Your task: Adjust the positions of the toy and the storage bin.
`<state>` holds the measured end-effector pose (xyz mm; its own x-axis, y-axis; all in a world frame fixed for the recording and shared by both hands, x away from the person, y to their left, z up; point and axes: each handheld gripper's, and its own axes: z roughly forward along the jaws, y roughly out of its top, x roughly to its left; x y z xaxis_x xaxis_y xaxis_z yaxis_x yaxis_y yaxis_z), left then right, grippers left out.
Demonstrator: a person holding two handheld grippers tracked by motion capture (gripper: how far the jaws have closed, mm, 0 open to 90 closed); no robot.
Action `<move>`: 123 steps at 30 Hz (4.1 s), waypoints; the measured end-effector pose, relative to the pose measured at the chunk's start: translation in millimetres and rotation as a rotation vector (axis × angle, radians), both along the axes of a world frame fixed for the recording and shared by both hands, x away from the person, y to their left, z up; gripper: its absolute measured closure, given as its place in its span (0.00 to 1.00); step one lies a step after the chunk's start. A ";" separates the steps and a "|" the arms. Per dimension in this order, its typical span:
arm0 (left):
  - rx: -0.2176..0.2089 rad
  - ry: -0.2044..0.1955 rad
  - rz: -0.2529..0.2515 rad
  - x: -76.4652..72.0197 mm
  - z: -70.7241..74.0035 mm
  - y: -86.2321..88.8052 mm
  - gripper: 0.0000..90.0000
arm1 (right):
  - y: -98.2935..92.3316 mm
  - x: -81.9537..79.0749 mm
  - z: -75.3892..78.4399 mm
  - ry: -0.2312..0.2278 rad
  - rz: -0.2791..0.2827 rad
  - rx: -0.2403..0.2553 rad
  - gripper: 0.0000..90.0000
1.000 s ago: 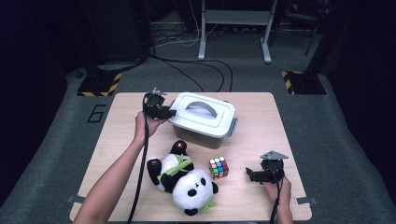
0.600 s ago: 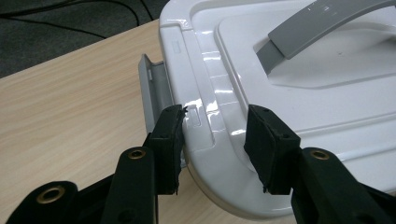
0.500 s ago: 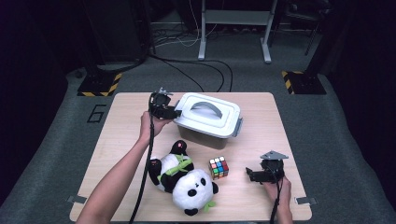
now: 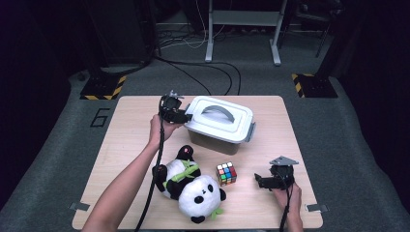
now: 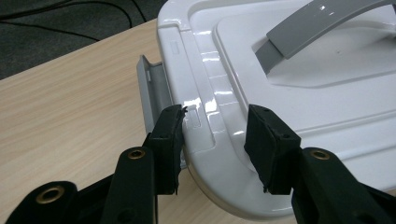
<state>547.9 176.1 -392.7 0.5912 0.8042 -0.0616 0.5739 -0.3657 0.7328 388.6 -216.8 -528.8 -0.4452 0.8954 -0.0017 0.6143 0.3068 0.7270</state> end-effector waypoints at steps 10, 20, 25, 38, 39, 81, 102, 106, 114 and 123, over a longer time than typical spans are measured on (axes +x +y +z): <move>0.000 0.011 -0.015 0.4 0.3 -6.5 0.61 | -0.1 -0.1 0.2 0.003 0.000 0.000 0.05; -0.018 0.004 0.015 -11.7 15.2 13.7 0.21 | -0.1 -0.1 0.2 0.003 0.001 0.001 0.05; -0.035 -0.021 -0.001 -31.6 25.7 22.9 0.17 | -0.1 -0.1 0.2 0.003 0.002 0.001 0.05; -0.009 -0.064 -0.104 -105.1 30.1 30.0 0.04 | -0.1 0.0 0.2 0.002 0.001 0.001 0.05; -0.014 -0.063 -0.111 -110.6 28.6 29.8 0.02 | -0.2 0.0 0.2 0.003 0.001 0.001 0.05; -0.015 -0.104 -0.238 -203.3 -27.4 31.2 0.83 | 0.1 -0.2 0.1 0.000 -0.001 0.001 0.05; -0.086 -0.134 -0.052 -180.3 -11.0 91.5 0.83 | 0.1 -0.2 0.1 0.000 -0.002 0.001 0.05; -0.090 -0.129 -0.018 -171.6 -11.1 100.5 0.83 | 0.1 -0.2 0.1 -0.001 -0.002 0.001 0.05; -0.104 -0.122 0.065 -151.2 -12.6 115.7 0.83 | 0.1 -0.2 0.1 0.000 -0.002 0.000 0.05; -0.132 -0.093 0.117 -126.9 -19.0 128.2 0.83 | 0.1 -0.2 0.1 0.000 -0.002 0.000 0.05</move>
